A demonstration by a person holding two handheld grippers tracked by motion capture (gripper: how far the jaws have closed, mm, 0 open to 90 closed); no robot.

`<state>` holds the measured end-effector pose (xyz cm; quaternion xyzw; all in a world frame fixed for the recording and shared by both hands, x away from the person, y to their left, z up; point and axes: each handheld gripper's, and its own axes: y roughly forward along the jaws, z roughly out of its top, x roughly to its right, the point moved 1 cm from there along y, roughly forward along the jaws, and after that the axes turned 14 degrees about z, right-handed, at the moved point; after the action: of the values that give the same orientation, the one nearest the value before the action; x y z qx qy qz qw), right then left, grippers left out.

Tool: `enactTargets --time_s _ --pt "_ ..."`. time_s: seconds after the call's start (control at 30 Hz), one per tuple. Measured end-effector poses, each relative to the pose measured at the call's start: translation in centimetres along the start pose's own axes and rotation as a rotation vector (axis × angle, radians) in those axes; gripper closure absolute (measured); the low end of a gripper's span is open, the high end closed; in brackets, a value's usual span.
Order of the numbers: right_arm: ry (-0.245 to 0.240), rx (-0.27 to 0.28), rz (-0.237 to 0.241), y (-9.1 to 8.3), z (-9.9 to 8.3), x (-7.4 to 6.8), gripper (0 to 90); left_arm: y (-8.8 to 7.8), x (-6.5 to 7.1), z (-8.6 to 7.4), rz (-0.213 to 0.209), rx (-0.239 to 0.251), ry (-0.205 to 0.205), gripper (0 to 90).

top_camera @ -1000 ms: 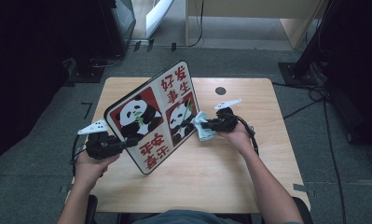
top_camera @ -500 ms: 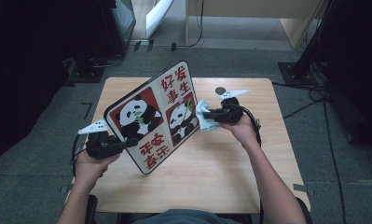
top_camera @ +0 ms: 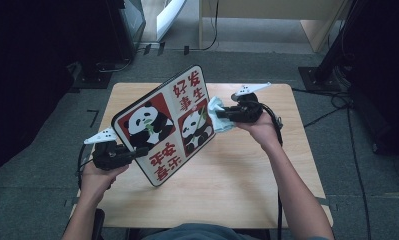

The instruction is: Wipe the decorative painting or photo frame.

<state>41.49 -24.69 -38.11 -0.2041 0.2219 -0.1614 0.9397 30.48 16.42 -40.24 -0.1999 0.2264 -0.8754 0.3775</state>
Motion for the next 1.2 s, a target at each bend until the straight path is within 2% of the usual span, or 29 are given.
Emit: enactTargets --time_s 0.1,0.37,0.57,0.73,1.0,1.2 --pt "-0.021 -0.001 -0.002 -0.2 1.1 -0.4 78.7 0.0 0.0 0.0 0.006 0.000 0.002 77.9" --pt "-0.043 -0.011 0.017 -0.3 4.2 -1.4 78.7 0.0 0.0 0.1 0.011 -0.008 -0.013 78.8" --pt "-0.087 0.007 0.027 -0.3 7.3 -2.7 78.7 0.0 -0.1 0.1 0.003 -0.012 -0.025 79.0" --pt "-0.117 0.010 0.030 0.0 9.1 -3.4 78.6 0.0 -0.1 0.1 0.006 -0.012 -0.025 79.2" --pt "-0.146 0.018 0.033 0.6 11.1 -4.3 78.6 0.0 -0.1 0.1 0.006 -0.009 -0.020 79.5" --pt "-0.139 0.011 0.040 1.8 11.0 -3.9 78.6 0.0 -0.2 0.1 0.002 -0.007 -0.015 79.6"
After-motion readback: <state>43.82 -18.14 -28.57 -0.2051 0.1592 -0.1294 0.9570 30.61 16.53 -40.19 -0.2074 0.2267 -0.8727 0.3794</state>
